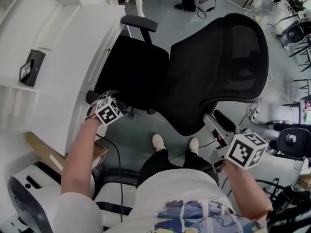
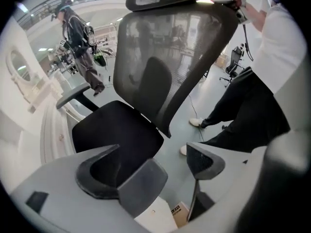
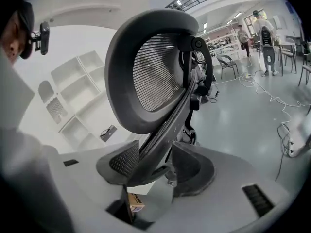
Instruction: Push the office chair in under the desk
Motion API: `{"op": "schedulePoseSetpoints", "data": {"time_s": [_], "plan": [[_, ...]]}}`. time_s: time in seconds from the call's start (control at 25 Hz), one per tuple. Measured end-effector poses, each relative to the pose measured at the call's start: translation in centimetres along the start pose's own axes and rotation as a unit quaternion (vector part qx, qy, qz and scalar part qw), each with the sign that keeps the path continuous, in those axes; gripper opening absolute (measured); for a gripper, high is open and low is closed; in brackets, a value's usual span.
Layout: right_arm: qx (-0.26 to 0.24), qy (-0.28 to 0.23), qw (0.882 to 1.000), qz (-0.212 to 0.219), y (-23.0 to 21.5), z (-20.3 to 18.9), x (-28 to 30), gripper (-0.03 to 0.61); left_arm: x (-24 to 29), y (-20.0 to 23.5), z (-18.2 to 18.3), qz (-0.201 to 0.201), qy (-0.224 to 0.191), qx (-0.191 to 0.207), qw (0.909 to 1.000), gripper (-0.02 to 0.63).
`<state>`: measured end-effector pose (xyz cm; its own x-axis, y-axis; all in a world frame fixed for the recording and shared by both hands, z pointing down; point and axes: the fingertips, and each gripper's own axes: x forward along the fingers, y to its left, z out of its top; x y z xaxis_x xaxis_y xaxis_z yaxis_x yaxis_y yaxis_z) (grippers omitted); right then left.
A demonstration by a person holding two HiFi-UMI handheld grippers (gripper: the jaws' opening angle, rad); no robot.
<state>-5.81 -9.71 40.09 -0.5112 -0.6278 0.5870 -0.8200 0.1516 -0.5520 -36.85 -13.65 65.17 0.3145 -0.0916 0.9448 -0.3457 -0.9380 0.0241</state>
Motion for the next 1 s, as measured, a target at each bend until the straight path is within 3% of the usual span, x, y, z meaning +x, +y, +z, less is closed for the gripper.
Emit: {"op": "schedulePoseSetpoints", "data": {"time_s": [0.08,0.16,0.28,0.64,1.0], "plan": [[-0.013,0.001,1.000,0.013,-0.2,0.0,-0.5,0.219,-0.8,-0.6,1.3,0.008,-0.018,-0.020,0.9996,0.446],[-0.034,-0.002,0.999,0.017,-0.7,0.2,-1.4,0.170,-1.8,-1.3,2.6,0.020,-0.035,-0.041,0.9983,0.424],[-0.064,-0.006,0.998,0.026,-1.6,0.6,-2.8,0.110,-3.6,-2.3,4.8,0.051,-0.071,-0.078,0.9931,0.271],[-0.163,0.030,0.984,0.072,-4.5,0.1,-5.5,0.040,-7.8,-8.1,10.2,0.100,-0.140,-0.168,0.9706,0.080],[-0.230,0.067,0.961,0.137,-6.6,-1.9,-8.3,0.028,-11.8,-14.6,16.8,0.136,-0.203,-0.219,0.9447,0.018]]}}
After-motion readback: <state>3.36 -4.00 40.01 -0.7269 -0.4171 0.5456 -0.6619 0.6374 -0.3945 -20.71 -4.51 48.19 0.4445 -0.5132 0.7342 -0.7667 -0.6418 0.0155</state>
